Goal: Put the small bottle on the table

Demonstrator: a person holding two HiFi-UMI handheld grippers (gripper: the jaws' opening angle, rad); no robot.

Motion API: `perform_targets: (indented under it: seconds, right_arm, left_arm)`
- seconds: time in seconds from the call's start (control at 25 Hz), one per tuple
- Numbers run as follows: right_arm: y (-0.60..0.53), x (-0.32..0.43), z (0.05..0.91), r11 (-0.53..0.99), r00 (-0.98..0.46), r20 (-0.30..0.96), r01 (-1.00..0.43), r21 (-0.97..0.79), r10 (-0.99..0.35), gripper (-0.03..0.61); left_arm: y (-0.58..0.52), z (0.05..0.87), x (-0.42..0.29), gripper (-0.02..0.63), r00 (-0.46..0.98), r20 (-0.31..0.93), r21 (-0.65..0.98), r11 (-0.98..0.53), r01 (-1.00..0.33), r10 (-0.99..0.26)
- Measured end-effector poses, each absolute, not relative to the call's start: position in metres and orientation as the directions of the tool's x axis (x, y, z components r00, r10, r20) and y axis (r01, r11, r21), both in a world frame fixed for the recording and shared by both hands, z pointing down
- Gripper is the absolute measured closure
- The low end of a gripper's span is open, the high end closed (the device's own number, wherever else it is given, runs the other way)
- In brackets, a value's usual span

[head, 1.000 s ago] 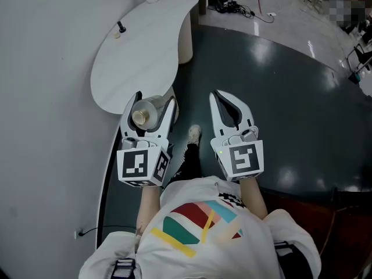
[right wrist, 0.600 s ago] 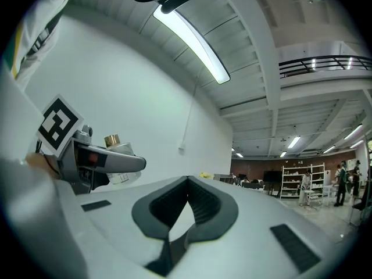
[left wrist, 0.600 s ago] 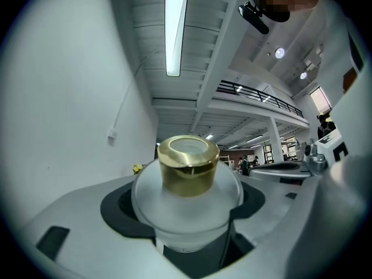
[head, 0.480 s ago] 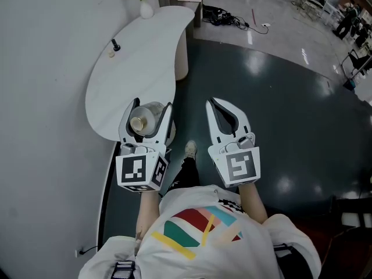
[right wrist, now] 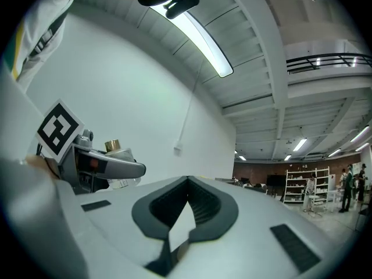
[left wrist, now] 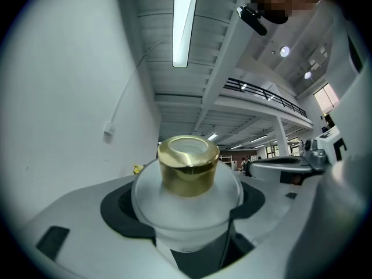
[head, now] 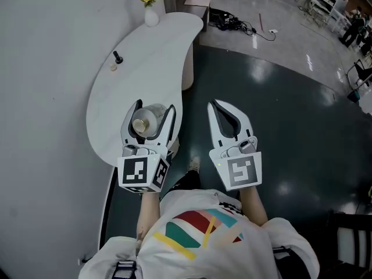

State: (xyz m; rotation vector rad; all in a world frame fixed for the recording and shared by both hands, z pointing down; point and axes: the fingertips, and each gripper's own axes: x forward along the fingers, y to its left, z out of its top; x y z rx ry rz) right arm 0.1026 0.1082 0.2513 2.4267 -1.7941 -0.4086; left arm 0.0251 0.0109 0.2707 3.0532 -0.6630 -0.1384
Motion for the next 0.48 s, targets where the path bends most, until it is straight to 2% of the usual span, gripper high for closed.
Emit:
perform_targets:
  seconds: [0.48]
  right_arm:
    - [-0.039, 0.192, 0.236, -0.297, 0.274, -0.144, -0.937, 0.181, -0.951, 0.566]
  left_arm:
    - [-0.118, 0.249, 0.11, 0.259, 0.907, -0.097, 0.038, -0.913, -0.407, -0.409]
